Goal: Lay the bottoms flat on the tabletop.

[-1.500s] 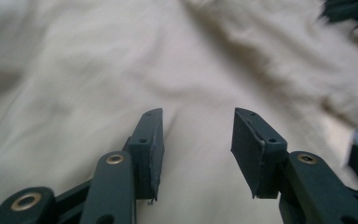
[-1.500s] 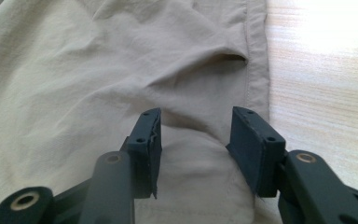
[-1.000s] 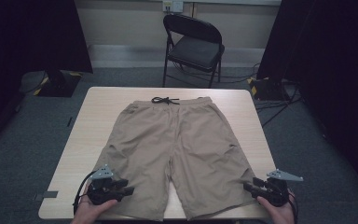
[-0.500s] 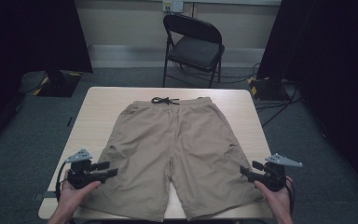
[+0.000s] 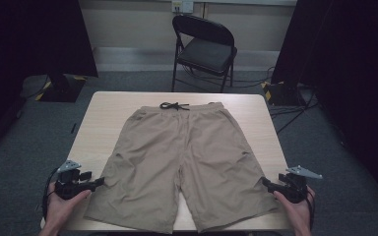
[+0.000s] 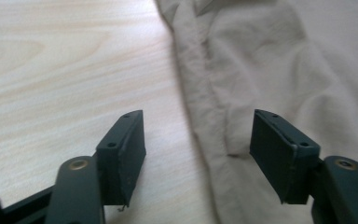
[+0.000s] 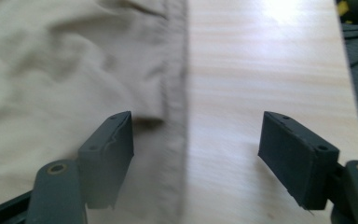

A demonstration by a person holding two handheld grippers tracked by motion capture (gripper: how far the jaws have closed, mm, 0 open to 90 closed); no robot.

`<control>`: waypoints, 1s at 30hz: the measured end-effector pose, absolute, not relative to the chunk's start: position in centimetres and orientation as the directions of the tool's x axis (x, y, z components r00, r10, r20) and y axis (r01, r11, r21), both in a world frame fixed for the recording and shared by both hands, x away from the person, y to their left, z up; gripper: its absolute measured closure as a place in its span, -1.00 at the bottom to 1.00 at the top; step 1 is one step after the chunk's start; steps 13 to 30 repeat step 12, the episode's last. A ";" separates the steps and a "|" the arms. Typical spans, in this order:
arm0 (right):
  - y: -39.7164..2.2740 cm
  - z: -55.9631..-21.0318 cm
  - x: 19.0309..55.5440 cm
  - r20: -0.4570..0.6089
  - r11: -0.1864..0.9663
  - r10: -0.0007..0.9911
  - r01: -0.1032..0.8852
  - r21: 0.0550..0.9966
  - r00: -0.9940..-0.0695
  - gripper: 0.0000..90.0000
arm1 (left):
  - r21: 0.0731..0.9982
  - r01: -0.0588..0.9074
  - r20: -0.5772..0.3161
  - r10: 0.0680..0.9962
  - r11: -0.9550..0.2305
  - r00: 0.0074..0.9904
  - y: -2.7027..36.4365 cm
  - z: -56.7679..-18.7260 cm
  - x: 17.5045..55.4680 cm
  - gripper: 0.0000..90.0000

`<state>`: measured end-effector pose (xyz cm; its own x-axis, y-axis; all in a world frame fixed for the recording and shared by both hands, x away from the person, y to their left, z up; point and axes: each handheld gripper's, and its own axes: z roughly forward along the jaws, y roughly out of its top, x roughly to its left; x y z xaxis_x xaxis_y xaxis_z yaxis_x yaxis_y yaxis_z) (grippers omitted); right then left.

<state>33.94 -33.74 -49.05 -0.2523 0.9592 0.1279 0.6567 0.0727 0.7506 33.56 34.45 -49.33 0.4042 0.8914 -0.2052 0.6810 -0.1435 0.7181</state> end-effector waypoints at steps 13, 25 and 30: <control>-33.5 -49.6 34.1 0.157 0.048 0.956 0.661 0.749 -0.248 -0.54 | 0.746 0.647 -0.155 0.904 -0.158 0.399 33.5 -49.7 33.3 -0.42; -33.5 -49.6 34.1 0.157 0.048 0.956 0.661 0.749 -0.248 -0.54 | 0.746 0.647 -0.155 0.904 -0.158 0.399 33.5 -49.7 33.3 -0.42; -33.5 -49.6 34.1 0.157 0.048 0.956 0.661 0.749 -0.248 -0.54 | 0.746 0.647 -0.155 0.904 -0.158 0.399 33.5 -49.7 33.3 -0.42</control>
